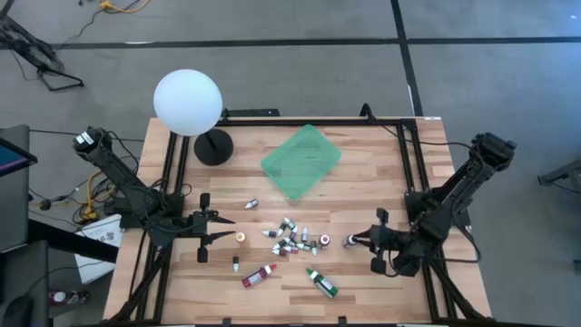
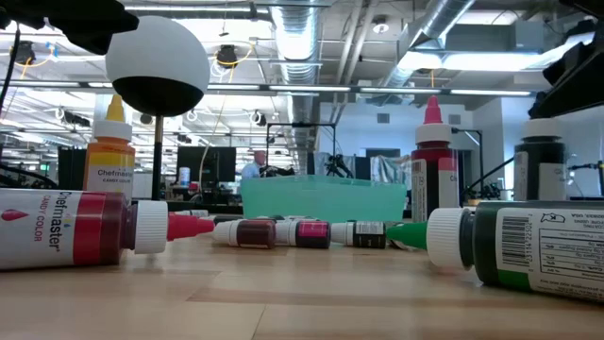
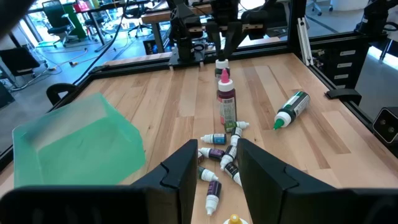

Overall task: Pick & Place food coloring
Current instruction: Put the right black food coloring bottle into the green bin

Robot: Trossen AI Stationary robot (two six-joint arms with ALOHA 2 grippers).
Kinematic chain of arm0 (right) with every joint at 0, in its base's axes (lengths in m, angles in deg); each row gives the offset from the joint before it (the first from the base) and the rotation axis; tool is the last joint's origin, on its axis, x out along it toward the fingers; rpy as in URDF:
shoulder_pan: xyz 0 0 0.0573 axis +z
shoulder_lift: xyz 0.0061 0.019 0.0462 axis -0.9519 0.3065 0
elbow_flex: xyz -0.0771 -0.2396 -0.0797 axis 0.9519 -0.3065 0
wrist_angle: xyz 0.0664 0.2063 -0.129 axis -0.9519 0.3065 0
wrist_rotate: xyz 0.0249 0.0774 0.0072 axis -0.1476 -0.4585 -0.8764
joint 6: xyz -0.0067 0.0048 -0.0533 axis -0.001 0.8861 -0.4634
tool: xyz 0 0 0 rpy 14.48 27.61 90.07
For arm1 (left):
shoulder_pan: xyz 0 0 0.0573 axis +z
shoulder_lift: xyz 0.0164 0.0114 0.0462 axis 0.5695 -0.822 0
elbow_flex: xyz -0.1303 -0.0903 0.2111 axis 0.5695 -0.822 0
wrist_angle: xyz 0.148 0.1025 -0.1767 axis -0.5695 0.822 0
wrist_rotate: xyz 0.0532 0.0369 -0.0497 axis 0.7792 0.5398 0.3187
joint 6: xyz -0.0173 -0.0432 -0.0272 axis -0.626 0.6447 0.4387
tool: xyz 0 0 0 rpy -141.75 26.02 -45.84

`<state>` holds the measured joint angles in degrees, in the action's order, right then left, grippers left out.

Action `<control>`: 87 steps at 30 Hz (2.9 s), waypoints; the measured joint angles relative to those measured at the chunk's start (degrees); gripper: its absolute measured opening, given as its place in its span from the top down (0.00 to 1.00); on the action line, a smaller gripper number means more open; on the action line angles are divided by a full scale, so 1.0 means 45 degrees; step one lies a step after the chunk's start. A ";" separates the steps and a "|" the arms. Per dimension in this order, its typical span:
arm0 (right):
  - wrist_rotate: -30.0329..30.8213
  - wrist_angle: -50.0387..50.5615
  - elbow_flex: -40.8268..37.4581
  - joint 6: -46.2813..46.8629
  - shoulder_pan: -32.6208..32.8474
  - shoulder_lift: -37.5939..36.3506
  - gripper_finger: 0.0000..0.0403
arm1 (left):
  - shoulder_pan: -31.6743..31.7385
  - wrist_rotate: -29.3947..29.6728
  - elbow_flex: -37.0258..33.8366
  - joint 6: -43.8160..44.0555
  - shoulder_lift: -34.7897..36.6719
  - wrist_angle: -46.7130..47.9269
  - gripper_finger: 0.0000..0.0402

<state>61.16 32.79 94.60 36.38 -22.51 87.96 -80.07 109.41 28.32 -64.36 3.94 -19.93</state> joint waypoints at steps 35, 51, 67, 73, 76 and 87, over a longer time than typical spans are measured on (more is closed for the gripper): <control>-0.3878 -0.2578 0.2973 -0.9992 -1.0781 -0.1171 0.91 | 0.0004 0.0536 0.0000 -0.0018 0.0000 -0.0005 0.73; -0.9179 -0.7368 0.2973 -1.1092 -1.7270 0.3172 0.90 | 0.0004 0.0765 0.0000 -0.0052 0.0000 -0.0005 0.73; -1.0767 -0.8374 0.3892 -1.1280 -1.8396 0.5708 0.90 | 0.0016 0.1428 -0.0005 0.0022 0.0000 0.0391 0.73; -1.0768 -0.7365 0.4679 -1.1321 -1.8398 0.6308 0.89 | 0.0019 0.1424 -0.0005 0.0125 0.0000 0.0430 0.73; -1.0725 -0.7004 0.4794 -1.1456 -1.8401 0.6309 0.89 | 0.0019 0.1423 -0.0005 0.0136 0.0000 0.0515 0.73; -1.0720 -0.6737 0.4809 -1.1501 -1.8663 0.6305 0.89 | 0.0019 0.1423 -0.0005 0.0151 0.0000 0.0602 0.73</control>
<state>12.92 2.47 116.24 -15.37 -106.50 116.33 -79.99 115.82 28.30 -63.68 3.94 -17.22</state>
